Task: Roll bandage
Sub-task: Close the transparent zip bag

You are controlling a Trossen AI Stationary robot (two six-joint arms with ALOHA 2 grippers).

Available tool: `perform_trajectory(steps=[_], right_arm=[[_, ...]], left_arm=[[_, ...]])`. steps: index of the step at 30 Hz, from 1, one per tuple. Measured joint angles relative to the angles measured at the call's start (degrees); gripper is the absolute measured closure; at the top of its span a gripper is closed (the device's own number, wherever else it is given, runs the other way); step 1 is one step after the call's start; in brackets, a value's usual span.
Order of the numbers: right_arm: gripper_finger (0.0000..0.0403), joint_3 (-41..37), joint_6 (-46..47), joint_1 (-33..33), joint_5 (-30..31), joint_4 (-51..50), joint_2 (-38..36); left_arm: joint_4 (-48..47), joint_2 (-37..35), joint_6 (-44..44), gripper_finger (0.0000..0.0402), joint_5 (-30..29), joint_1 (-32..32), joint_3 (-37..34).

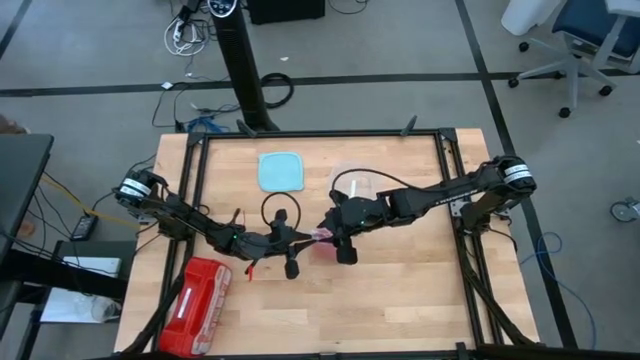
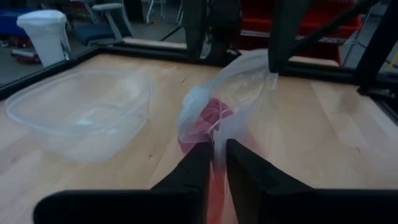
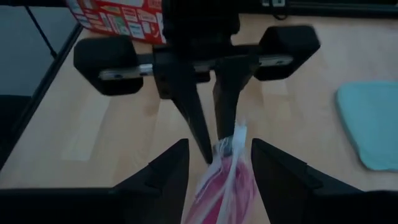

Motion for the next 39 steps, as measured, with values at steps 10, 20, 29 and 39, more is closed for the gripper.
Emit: perform_trajectory(steps=[10,20,29,39], right_arm=[[0.0235,1.74,-0.26,-0.76,0.83,-2.32,0.26],[0.0252,1.74,-1.76,-0.76,2.47,-1.84,0.28],[0.0272,1.74,-3.12,-0.59,4.72,-2.20,0.28],[0.0390,1.74,-4.79,-0.26,5.31,-4.03,0.28]], left_arm=[[2.31,0.00,1.95,0.0377,-0.08,0.00,0.00],[1.86,0.00,5.13,0.0400,-0.54,0.07,2.63],[0.55,-0.02,4.32,0.0401,-3.48,0.07,3.21],[0.55,0.00,4.20,0.0401,-4.10,0.07,3.21]])
